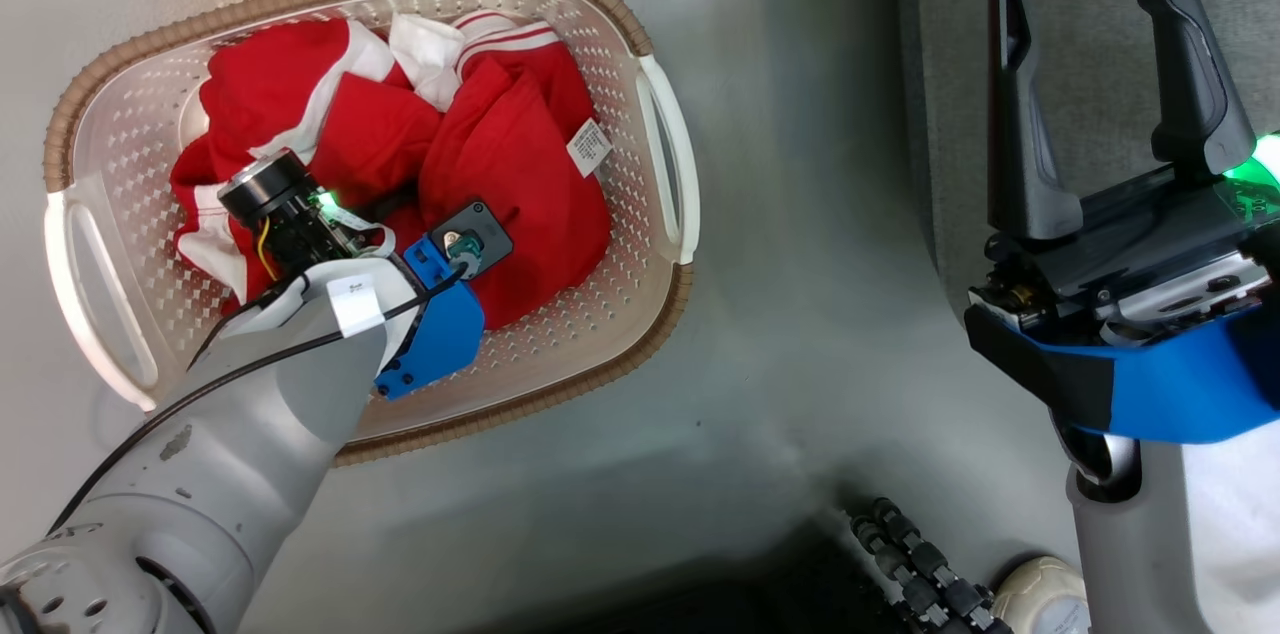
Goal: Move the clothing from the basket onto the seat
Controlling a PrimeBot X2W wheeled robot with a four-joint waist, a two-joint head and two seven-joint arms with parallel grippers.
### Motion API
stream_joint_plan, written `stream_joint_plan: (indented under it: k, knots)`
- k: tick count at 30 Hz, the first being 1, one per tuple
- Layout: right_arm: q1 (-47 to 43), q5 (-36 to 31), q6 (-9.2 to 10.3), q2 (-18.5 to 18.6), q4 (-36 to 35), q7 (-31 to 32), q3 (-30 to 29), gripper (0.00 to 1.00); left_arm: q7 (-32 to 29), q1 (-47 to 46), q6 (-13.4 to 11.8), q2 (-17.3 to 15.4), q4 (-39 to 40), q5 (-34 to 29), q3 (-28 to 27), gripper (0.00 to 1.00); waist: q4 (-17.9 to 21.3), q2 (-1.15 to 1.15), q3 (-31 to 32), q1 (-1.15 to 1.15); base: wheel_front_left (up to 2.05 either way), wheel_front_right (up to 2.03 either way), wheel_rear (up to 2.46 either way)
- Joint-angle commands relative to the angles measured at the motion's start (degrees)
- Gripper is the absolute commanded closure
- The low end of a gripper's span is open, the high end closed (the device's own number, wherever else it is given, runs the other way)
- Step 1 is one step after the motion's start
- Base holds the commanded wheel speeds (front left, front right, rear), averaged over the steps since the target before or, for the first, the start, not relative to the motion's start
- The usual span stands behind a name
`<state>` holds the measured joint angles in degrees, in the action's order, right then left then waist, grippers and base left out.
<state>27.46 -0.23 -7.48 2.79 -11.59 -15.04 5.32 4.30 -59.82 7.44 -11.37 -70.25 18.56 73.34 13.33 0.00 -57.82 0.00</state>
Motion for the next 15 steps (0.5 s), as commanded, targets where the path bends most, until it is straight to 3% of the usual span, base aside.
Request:
stream_joint_plan:
  k: [1, 7, 8, 9, 15]
  knots:
    - [-0.1, -0.2, -0.03, 0.2, -0.6, -0.2, 0.1, 0.00, 0.1, -1.0, 0.0, 0.2, -0.5, -0.3, 0.1, 0.00, -0.3, 0.00, -0.4, 0.00, 0.00, 0.00, 0.00]
    - [-1.1, -0.6, -0.03, 0.2, -2.0, -0.2, 0.0, 0.00, 0.9, -1.5, 0.0, 2.0, -1.8, -0.3, 0.1, 0.00, -1.0, 0.00, -0.8, 0.00, 0.00, 0.00, 0.00]
    - [-1.1, -0.7, -0.03, 0.2, -2.1, -0.2, 0.0, 0.00, 0.6, -1.5, 0.0, 2.1, -2.0, -0.4, 0.1, 0.59, -1.0, 0.00, -0.8, 0.00, 0.00, 0.00, 0.00]
    - [-1.2, -0.7, -0.03, 0.2, -2.3, -0.2, 0.0, 0.00, 0.5, -1.4, 0.0, 2.2, -2.1, -0.9, 0.1, 1.00, -1.0, 0.00, -0.8, 0.00, 0.00, 0.00, 0.00]
    - [-0.8, -0.5, -0.03, 0.2, -2.0, -0.2, -0.1, 0.00, 2.2, -1.9, 0.0, 2.5, -2.5, -0.3, 0.1, 1.00, -1.3, 0.00, -0.7, 0.00, 0.00, 0.00, 0.00]
